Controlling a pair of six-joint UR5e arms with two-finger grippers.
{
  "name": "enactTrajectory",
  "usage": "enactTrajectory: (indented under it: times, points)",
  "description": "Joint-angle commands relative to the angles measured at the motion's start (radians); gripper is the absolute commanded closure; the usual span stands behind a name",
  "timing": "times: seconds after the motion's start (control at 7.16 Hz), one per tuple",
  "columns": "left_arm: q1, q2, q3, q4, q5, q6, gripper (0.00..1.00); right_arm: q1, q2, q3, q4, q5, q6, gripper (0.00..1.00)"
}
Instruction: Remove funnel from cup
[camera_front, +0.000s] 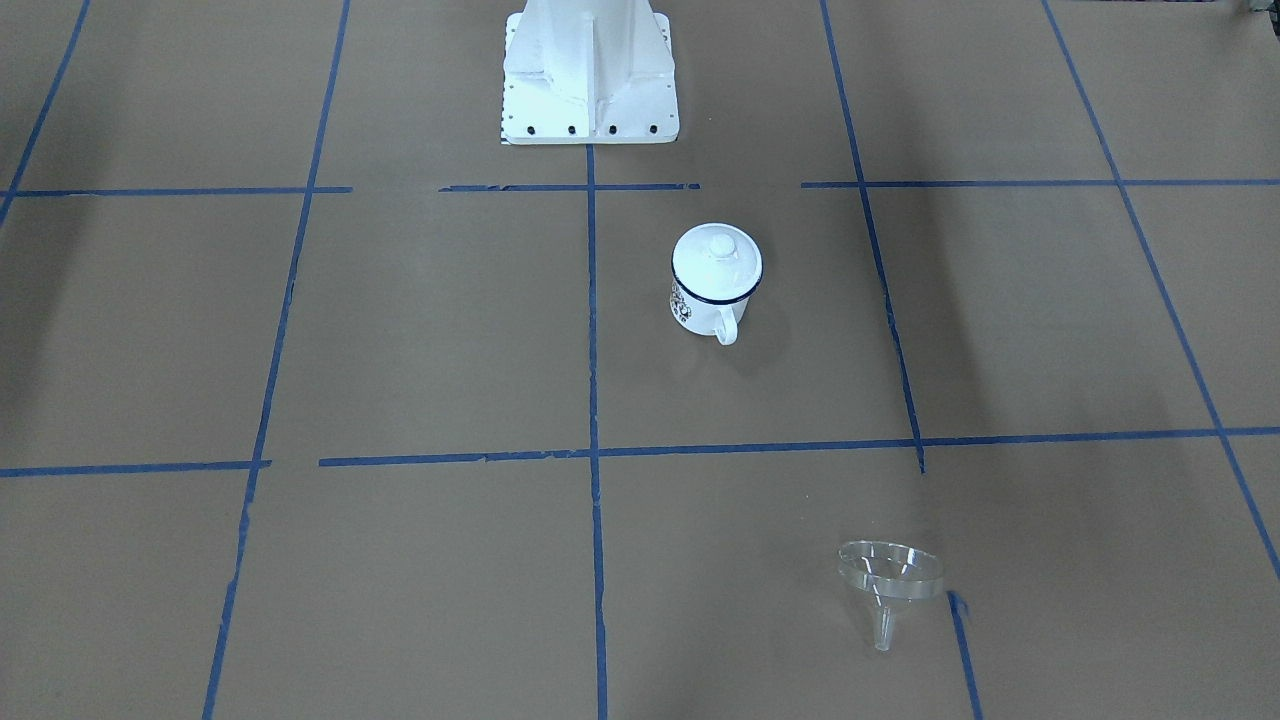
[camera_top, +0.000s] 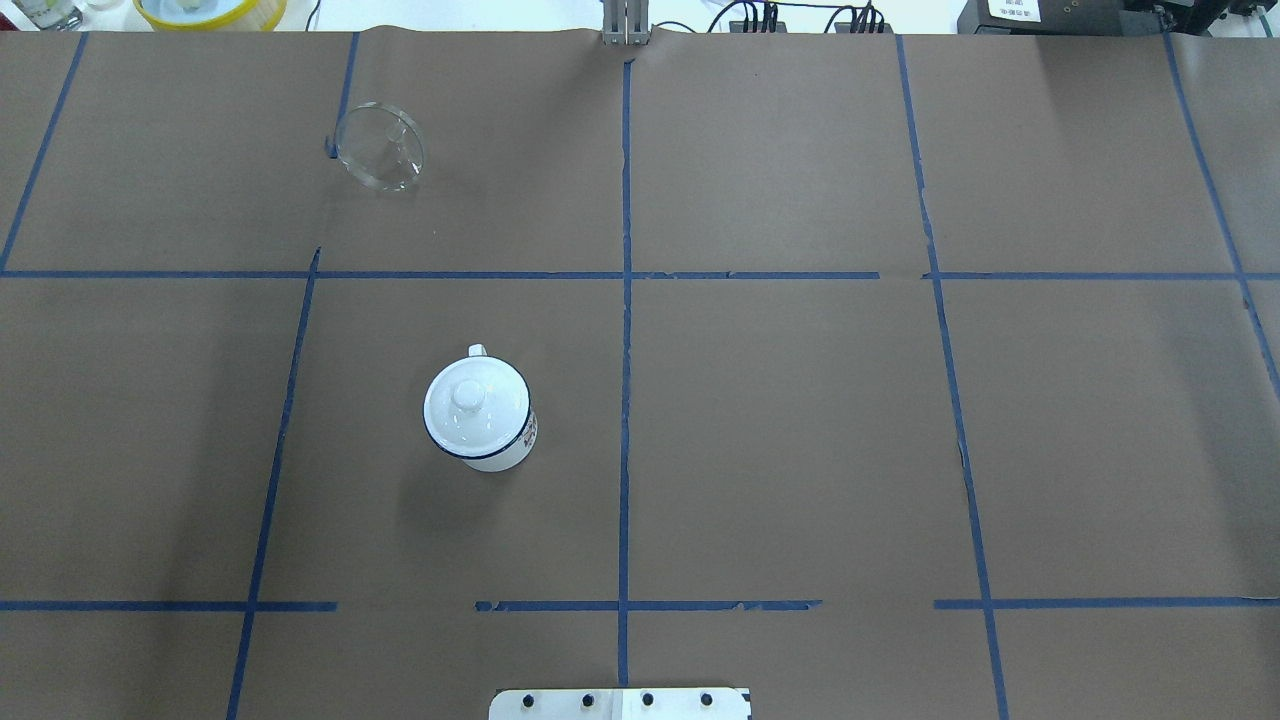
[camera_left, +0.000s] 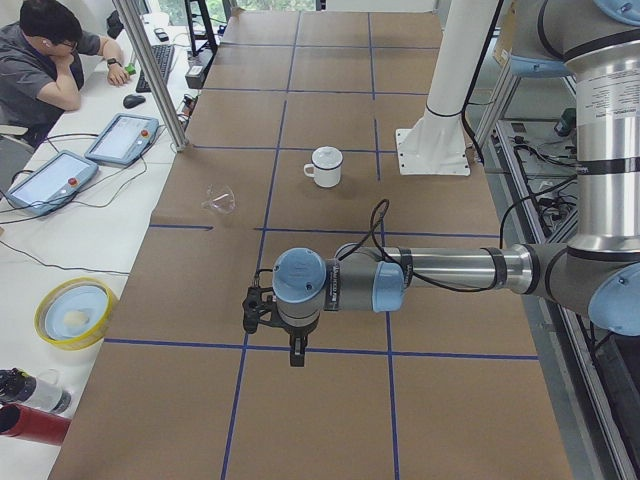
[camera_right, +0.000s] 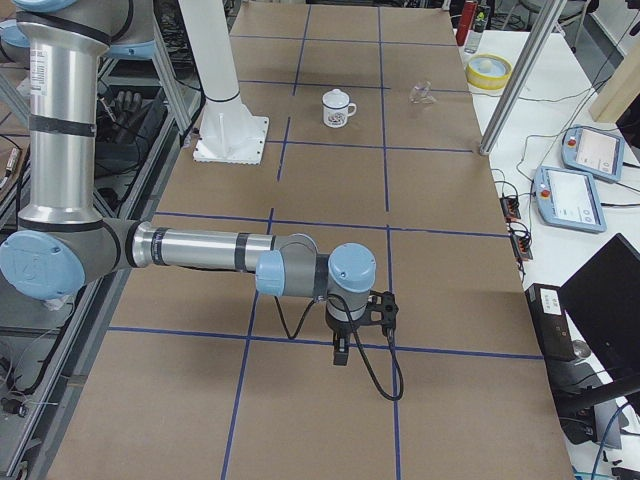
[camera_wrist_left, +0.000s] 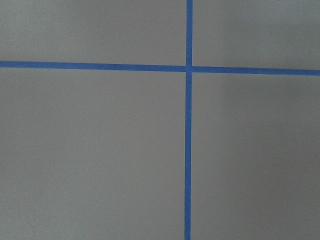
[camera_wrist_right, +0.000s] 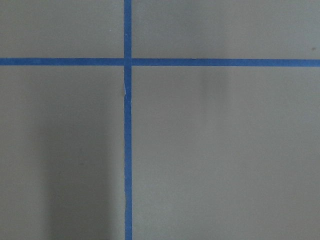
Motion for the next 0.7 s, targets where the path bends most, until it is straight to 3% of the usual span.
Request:
enactTrajectory:
  times: [0.0,0.14,0.28,0.56]
  points:
    - [-0.003,0.009,-0.002,0.0,0.0,0.0,0.0,0.0,0.0,0.001,0.0,0.0,0.0,0.0]
    - [-0.003,0.035,-0.029,-0.006,0.019,0.005,0.0,0.0,0.0,0.001,0.0,0.0,0.0,0.0]
    - [-0.003,0.03,-0.038,-0.006,0.12,0.014,0.0,0.0,0.0,0.001,0.0,0.0,0.0,0.0]
    - [0.0,0.026,-0.036,-0.005,0.128,0.009,0.0,0.0,0.0,0.001,0.0,0.0,0.0,0.0]
